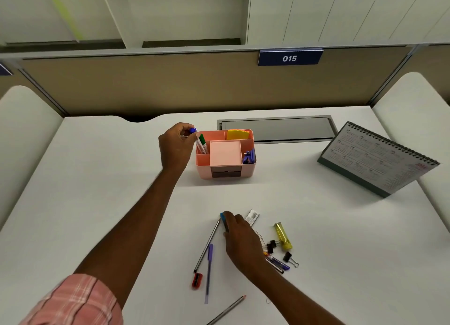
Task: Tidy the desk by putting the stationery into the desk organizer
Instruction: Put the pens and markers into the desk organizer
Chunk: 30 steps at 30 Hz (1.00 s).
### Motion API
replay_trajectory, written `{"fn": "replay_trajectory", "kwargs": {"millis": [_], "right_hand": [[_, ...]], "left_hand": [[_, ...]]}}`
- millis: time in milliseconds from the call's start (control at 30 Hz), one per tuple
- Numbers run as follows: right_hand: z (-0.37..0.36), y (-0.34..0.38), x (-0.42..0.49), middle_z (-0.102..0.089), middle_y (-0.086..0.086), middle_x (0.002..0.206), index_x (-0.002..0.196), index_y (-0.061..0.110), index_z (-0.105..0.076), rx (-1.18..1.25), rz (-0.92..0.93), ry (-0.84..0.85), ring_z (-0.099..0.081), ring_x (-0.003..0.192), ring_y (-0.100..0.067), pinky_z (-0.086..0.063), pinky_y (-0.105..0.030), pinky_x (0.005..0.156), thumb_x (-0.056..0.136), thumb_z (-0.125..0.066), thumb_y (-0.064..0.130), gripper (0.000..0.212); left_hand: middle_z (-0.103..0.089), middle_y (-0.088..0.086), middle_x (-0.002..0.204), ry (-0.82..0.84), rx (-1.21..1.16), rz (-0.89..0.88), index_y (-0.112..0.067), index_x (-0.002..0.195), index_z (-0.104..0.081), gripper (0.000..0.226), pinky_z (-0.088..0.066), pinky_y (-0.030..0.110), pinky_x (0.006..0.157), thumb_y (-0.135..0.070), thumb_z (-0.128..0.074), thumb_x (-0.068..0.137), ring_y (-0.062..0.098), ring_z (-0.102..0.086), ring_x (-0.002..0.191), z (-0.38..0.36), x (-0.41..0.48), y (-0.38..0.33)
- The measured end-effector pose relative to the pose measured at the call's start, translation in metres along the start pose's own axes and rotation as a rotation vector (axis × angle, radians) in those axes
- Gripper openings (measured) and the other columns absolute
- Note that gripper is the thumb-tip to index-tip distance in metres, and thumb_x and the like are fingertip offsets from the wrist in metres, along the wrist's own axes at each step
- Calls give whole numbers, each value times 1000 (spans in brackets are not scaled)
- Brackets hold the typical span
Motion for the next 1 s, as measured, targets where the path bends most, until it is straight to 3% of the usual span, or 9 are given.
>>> {"fn": "replay_trajectory", "kwargs": {"millis": [333,467,633,1000], "right_hand": [[-9,-5,25,-59,-3,119,154,32,-21,18,-62,12,-64,95,-17,-60,-30,75,100,-60,27,66],[-8,-2,30,-60,-2,110,142,34,-29,-5,-29,-19,-64,86,-18,-61,-36,71,100,-58,26,52],[-6,-1,33,-62,-1,107,135,29,-38,-18,-5,-41,-65,83,-18,-59,-33,67,100,-59,28,41],[0,-4,31,-64,0,105,118,20,-45,62,-106,-31,-65,87,-15,-59,-30,74,98,-63,31,29]], "left_hand": [[-79,7,112,67,179,96,-12,116,-76,28,-61,37,84,-27,-80,93,25,-76,100,-24,1,20],[-80,8,110,76,172,113,-11,115,-76,28,-61,36,82,-28,-79,93,24,-76,97,-30,-1,23],[-80,7,109,69,185,149,-13,115,-76,30,-61,34,76,-33,-78,93,25,-77,94,-31,-3,22],[-79,7,113,44,139,204,-14,122,-70,43,-53,29,72,-39,-81,90,24,-75,99,-27,-7,19]]}}
Point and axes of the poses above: each hand's wrist, its own x-axis towards the middle knuckle, its own z-axis out of the back of the hand, y = z × x, the point moved 5 cm from there along x, towards the middle knuckle
